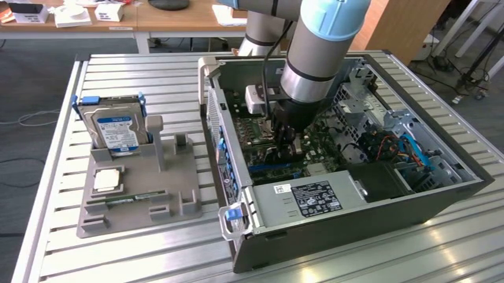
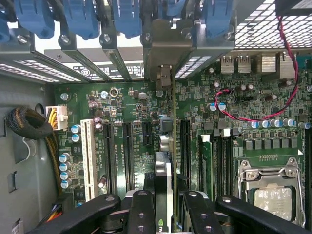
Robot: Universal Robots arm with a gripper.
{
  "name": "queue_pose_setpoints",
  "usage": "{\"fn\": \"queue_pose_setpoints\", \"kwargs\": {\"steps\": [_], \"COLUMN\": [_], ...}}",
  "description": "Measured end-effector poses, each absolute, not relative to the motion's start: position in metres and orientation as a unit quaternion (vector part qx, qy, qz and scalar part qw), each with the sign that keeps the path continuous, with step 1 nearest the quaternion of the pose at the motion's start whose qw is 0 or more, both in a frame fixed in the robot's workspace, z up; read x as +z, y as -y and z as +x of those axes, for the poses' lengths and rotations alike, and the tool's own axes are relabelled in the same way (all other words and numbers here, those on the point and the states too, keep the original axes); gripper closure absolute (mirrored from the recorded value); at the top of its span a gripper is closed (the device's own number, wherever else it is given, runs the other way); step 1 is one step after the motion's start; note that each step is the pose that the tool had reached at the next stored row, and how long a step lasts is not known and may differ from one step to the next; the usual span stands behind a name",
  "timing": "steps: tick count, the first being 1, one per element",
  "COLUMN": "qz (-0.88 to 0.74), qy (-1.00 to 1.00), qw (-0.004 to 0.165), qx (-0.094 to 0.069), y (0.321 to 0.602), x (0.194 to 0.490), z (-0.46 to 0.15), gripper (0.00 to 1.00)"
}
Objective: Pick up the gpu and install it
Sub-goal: 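Insert the gpu into the slot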
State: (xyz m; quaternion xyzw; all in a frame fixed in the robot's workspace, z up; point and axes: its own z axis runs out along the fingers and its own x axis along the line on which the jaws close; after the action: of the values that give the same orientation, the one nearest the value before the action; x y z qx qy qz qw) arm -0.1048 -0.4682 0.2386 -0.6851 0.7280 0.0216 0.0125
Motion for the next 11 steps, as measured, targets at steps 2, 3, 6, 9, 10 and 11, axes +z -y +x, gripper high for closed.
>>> {"fn": "queue_pose_setpoints", "kwargs": {"steps": [2, 3, 6, 9, 10, 11], "qz": [-0.685, -0.685, -0.685, -0.685, -0.685, -0.685], "qy": [-0.728, -0.728, -0.728, -0.728, -0.728, -0.728], "qw": [0.013, 0.013, 0.012, 0.012, 0.012, 0.013], "qx": [0.022, 0.022, 0.021, 0.021, 0.021, 0.022], "y": [0.4682, 0.4681, 0.4680, 0.4680, 0.4681, 0.4682], "x": [0.2383, 0.2383, 0.2382, 0.2381, 0.2380, 0.2374], "z": [-0.1049, -0.1048, -0.1048, -0.1048, -0.1048, -0.1049], "gripper": [0.73, 0.73, 0.73, 0.73, 0.73, 0.73]}}
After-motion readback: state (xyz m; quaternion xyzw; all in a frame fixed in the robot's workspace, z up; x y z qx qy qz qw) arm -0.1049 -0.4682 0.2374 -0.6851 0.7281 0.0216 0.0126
